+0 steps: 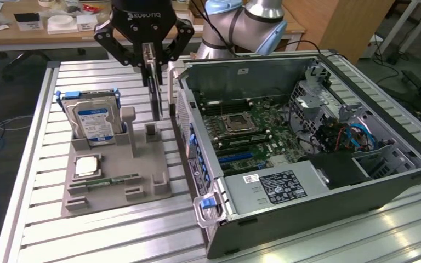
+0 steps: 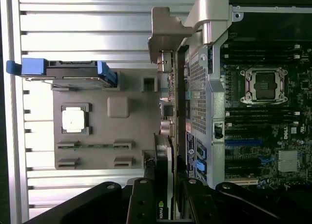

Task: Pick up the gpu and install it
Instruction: 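Pick up the gpu and move the gpu toward the slot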

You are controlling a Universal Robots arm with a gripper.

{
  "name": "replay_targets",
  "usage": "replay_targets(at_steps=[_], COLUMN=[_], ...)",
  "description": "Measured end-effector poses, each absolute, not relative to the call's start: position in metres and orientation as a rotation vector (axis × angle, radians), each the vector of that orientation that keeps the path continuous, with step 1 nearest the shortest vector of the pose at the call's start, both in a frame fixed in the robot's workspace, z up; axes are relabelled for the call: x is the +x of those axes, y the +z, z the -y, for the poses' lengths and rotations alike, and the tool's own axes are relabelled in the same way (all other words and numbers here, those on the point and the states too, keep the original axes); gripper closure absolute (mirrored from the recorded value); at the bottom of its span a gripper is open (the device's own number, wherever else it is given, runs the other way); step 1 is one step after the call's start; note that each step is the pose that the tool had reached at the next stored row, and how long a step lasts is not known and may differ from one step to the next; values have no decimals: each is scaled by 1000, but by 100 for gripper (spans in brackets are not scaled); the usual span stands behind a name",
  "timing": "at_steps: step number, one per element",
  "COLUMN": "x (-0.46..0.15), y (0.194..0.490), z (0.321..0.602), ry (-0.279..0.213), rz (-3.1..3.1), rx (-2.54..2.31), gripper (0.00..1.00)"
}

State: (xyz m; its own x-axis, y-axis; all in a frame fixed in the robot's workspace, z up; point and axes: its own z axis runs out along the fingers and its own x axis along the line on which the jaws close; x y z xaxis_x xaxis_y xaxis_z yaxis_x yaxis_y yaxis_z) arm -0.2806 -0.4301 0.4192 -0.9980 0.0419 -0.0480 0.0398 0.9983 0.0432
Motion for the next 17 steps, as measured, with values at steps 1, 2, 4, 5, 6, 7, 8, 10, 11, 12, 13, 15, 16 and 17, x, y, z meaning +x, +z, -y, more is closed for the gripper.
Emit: replay_targets(at_steps=[1, 2, 4, 5, 6, 7, 8, 10, 11, 12, 13, 15, 16, 17], x=[-280, -279, -276, -275, -274, -273, -272, -271, -270, -269, -268, -266, -265, -264], y=[419, 419, 419, 419, 419, 419, 419, 419, 419, 419, 419, 419, 419, 419], z=[430, 430, 430, 430, 430, 430, 430, 430, 430, 430, 430, 430, 430, 430], ry=[66, 66, 66, 66, 67, 67, 67, 67, 67, 67, 67, 68, 68, 69], rz=[-3091, -3091, -3091, -3091, -3091, -3091, -3091, -3091, -3091, -3091, -3091, -3091, -3091, -3091], rx=[63, 63, 63, 63, 63, 63, 63, 63, 63, 63, 63, 63, 63, 63], gripper=[73, 73, 73, 73, 73, 73, 73, 73, 73, 73, 73, 73, 73, 73])
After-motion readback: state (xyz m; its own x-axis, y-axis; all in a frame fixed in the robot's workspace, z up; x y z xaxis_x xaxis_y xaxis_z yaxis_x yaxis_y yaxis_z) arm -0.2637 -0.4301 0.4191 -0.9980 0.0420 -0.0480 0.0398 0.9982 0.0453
